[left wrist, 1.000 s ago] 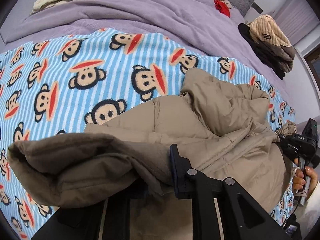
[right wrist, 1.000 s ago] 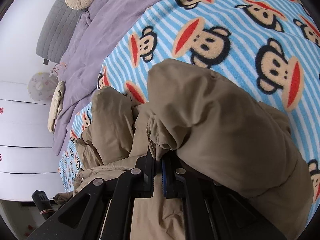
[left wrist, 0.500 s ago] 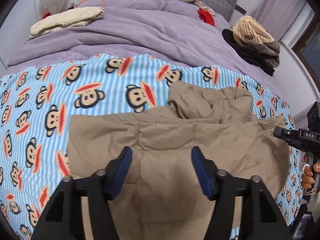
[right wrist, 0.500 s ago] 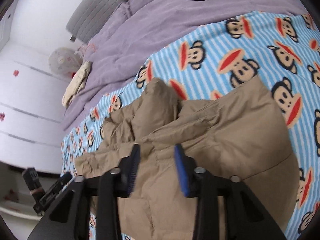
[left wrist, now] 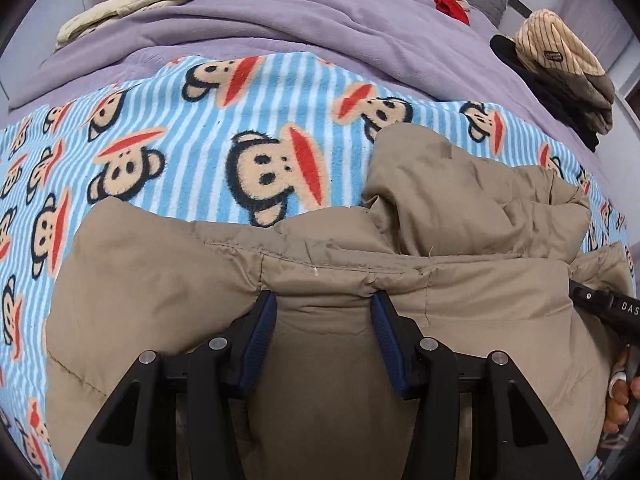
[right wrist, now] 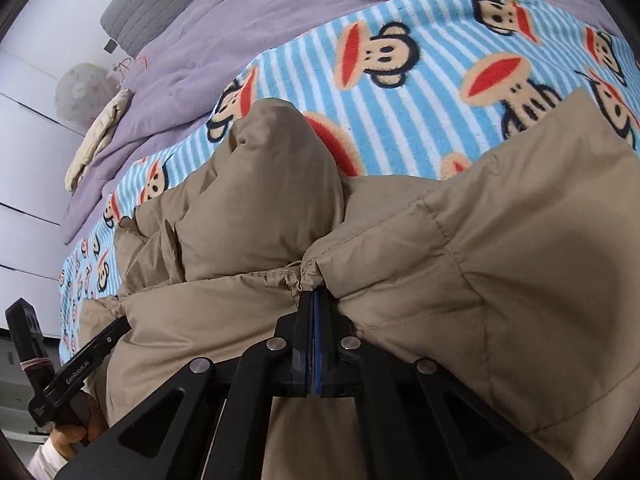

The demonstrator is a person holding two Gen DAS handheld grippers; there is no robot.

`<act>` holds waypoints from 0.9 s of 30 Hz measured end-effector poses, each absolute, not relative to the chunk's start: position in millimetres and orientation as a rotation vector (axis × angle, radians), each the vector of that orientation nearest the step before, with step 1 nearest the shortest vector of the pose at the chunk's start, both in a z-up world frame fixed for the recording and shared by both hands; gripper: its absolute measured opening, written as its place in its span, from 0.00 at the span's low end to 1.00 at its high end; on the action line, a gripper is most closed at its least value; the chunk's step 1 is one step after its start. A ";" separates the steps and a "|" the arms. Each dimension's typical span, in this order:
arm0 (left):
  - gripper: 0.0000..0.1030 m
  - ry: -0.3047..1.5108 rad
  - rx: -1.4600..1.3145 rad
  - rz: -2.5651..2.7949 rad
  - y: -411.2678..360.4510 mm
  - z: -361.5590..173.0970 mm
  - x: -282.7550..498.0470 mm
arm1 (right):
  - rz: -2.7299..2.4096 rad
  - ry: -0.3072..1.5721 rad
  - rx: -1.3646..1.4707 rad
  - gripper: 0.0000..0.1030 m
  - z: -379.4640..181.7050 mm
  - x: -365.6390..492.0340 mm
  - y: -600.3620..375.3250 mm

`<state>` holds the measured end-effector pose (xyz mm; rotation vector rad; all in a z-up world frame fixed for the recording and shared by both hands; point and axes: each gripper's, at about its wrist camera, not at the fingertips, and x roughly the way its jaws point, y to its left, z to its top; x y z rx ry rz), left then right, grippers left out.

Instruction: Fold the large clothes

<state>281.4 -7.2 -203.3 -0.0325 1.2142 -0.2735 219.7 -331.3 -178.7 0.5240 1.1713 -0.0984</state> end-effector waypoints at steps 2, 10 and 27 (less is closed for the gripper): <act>0.51 1.228 -0.030 -0.282 -5.9 -203.2 285.1 | -0.096 1.173 0.511 0.00 -181.7 222.7 -330.1; 0.51 1.156 0.013 -0.217 54.3 -160.7 289.6 | -0.165 1.077 0.387 0.00 -115.8 200.6 -359.2; 0.52 1.239 -0.032 -0.080 83.8 -202.5 311.8 | -0.359 1.148 0.588 0.00 -168.2 187.7 -441.7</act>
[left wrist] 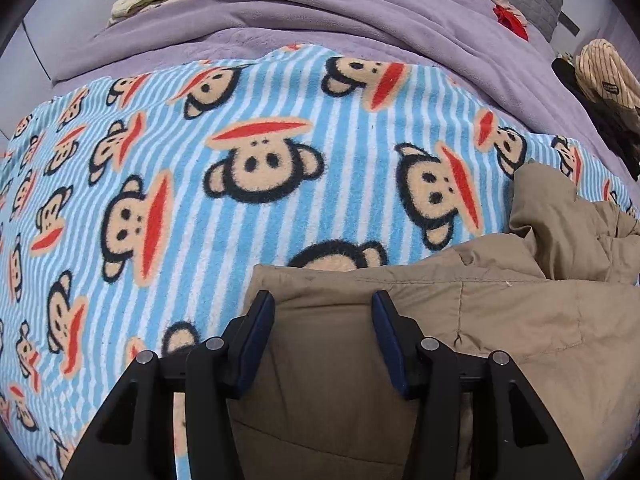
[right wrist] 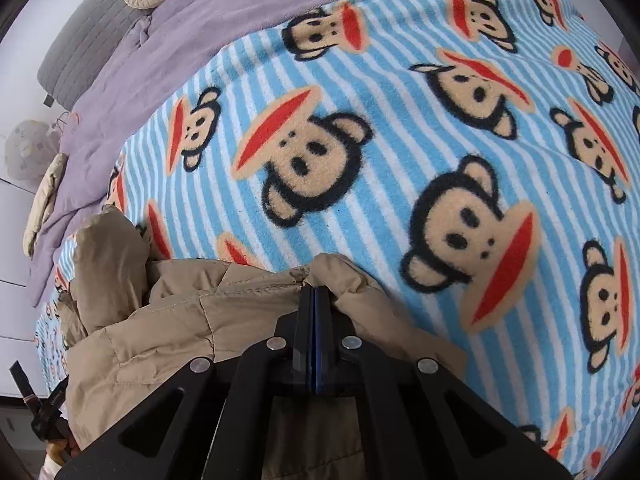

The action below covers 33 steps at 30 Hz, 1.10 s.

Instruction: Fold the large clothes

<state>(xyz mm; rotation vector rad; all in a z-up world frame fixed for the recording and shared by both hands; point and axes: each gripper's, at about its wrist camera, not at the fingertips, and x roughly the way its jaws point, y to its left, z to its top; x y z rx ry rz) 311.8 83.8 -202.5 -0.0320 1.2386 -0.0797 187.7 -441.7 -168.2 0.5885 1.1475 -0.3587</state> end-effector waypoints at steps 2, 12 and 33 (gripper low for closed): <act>0.52 1.249 -0.010 -0.048 86.3 -191.9 303.9 | -0.360 1.141 0.592 0.03 -155.1 180.7 -440.1; 0.52 1.260 0.017 -0.063 80.5 -144.5 234.2 | -0.340 1.060 0.794 0.05 -111.5 107.2 -427.4; 0.92 1.306 -0.003 -0.081 76.6 -142.9 120.6 | -0.268 1.137 0.864 0.09 -126.3 -10.3 -351.8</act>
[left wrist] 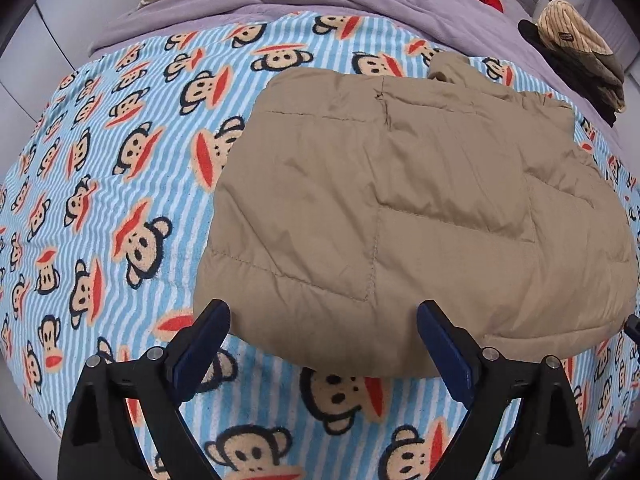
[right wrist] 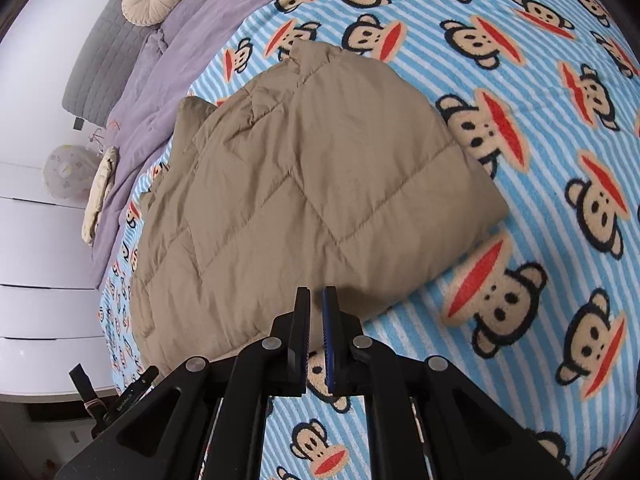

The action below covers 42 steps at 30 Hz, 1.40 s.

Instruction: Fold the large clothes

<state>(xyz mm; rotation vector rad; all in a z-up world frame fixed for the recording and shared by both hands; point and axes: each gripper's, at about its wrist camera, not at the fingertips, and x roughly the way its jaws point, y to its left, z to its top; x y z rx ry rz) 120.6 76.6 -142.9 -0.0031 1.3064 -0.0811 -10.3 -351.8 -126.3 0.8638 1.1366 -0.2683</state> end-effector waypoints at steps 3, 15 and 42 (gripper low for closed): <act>0.92 1.324 0.006 -0.084 73.9 -145.8 112.7 | -0.265 1.155 0.864 0.38 -133.1 -16.7 -346.8; 1.00 1.379 -0.042 -0.091 70.4 -160.5 94.0 | -0.199 1.176 0.920 0.80 -150.7 -30.5 -331.2; 1.00 1.422 -0.833 -0.262 125.2 -220.4 102.6 | -0.039 1.117 1.267 1.00 -207.3 -14.9 -326.5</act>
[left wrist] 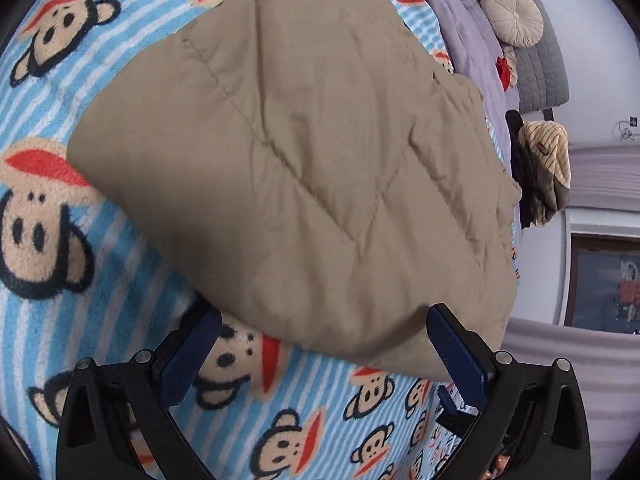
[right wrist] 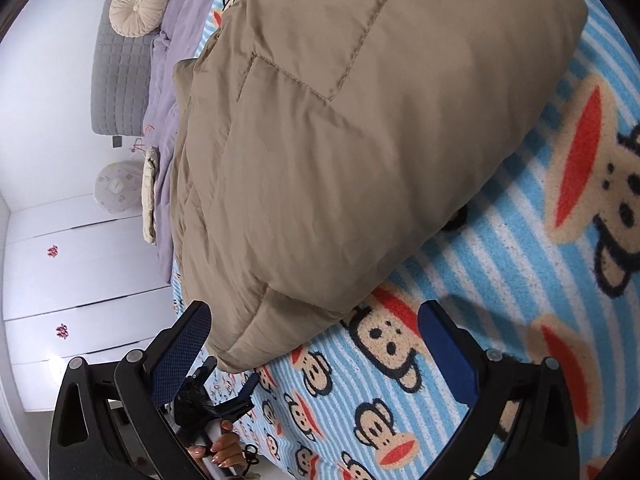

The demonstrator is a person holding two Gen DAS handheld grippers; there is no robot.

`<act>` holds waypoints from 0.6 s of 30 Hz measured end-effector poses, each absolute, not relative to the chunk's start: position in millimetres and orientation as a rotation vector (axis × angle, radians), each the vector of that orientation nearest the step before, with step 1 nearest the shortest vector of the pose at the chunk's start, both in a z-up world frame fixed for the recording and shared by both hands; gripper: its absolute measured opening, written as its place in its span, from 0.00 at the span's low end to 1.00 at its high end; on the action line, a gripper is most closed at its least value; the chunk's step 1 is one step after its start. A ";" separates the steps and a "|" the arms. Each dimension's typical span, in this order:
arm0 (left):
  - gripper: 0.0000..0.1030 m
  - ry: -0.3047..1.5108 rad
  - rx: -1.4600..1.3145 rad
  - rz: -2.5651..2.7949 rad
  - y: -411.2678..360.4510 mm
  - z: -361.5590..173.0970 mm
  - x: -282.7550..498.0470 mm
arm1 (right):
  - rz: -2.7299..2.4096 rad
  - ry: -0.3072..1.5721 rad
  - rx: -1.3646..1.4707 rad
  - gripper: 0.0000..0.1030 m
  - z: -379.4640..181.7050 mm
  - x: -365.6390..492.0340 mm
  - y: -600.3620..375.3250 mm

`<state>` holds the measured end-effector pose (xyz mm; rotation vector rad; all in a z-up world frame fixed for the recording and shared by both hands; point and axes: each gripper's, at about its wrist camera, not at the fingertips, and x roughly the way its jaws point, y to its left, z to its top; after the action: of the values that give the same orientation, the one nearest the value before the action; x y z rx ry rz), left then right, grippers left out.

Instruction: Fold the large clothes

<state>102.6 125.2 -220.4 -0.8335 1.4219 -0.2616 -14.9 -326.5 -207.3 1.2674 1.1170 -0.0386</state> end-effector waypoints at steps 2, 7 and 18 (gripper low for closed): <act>1.00 1.398 -0.831 -0.267 122.5 -223.2 111.6 | -0.025 1.098 1.299 1.00 -211.5 -8.4 -325.9; 1.00 1.391 -0.846 -0.266 115.8 -235.7 130.0 | -0.004 1.066 1.350 1.00 -218.8 8.9 -324.0; 0.97 1.304 -1.018 -0.179 109.2 -248.1 150.7 | 0.004 1.014 1.425 1.00 -238.9 47.6 -319.8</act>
<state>150.7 109.2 -248.1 -1.0184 1.3045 -0.1788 47.6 -319.8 -238.9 1.4252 1.0139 0.0042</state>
